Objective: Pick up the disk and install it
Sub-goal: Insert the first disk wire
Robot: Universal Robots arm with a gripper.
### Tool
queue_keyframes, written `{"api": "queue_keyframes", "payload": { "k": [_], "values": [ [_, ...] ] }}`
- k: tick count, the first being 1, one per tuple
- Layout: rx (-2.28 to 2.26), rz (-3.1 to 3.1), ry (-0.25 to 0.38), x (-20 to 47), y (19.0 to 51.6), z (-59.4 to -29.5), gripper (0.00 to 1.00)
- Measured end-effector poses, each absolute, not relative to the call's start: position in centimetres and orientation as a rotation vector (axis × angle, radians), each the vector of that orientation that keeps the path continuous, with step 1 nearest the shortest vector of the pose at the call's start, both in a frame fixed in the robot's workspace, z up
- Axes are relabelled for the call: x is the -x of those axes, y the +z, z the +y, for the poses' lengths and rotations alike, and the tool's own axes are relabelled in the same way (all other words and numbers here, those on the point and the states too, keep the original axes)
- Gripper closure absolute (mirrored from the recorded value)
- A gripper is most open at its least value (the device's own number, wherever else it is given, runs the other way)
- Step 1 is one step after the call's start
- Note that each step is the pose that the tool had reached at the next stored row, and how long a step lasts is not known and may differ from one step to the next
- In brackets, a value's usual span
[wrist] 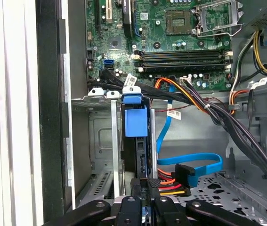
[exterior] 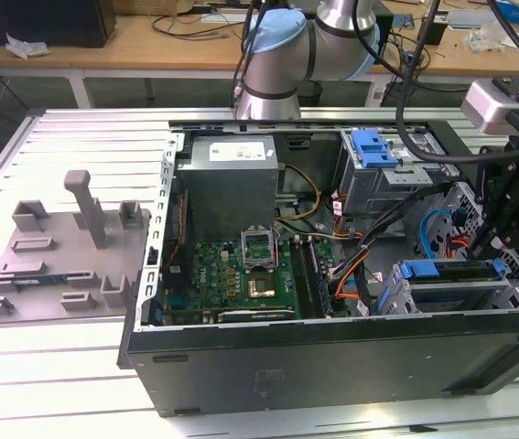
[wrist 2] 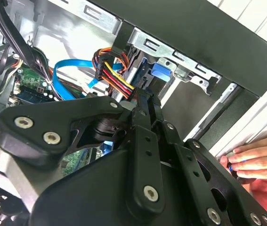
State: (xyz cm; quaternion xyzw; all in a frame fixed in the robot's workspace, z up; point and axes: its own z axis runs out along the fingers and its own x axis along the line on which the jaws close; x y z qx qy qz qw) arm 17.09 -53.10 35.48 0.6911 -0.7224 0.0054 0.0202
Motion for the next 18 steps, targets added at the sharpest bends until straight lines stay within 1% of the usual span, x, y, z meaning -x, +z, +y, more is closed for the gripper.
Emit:
{"api": "queue_keyframes", "payload": {
  "k": [6, 18],
  "values": [
    [-2.153, -2.250, -0.003, -17.09, 35.47, -53.11, 0.83],
    [-2.153, -2.250, -0.003, -17.10, 35.48, -53.25, 0.83]
  ]
}}
